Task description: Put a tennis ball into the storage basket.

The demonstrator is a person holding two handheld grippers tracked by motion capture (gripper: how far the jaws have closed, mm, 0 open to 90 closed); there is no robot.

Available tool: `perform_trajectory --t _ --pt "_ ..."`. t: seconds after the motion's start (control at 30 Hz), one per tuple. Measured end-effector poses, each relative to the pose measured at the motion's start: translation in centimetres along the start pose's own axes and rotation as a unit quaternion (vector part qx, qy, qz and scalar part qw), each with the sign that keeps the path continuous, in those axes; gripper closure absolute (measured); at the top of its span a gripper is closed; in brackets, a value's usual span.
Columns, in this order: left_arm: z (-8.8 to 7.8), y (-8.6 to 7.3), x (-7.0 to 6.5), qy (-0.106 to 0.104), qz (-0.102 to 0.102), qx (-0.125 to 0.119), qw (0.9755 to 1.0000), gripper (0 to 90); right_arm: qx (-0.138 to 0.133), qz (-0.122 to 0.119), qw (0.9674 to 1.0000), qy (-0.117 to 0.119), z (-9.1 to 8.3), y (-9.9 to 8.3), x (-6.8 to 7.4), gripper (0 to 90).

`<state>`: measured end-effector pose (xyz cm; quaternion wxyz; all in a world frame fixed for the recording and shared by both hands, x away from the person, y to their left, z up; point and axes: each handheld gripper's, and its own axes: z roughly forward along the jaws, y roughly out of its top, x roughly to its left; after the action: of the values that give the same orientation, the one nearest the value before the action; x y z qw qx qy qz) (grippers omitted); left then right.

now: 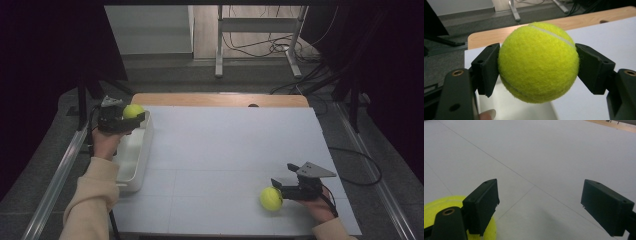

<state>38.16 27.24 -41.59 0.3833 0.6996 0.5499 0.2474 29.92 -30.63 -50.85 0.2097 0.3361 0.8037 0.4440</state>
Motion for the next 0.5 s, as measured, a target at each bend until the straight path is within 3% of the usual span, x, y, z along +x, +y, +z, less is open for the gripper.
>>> perform_trajectory --t 0.37,0.5 --pt "1.3 0.2 0.6 0.015 0.003 0.042 0.999 25.6 0.001 0.003 1.0 0.003 0.0 0.0 -0.1 15.2" --pt "1.6 0.0 0.7 0.021 0.013 0.06 0.9979 25.6 0.001 0.003 1.0 0.003 0.0 0.0 0.0 15.2"
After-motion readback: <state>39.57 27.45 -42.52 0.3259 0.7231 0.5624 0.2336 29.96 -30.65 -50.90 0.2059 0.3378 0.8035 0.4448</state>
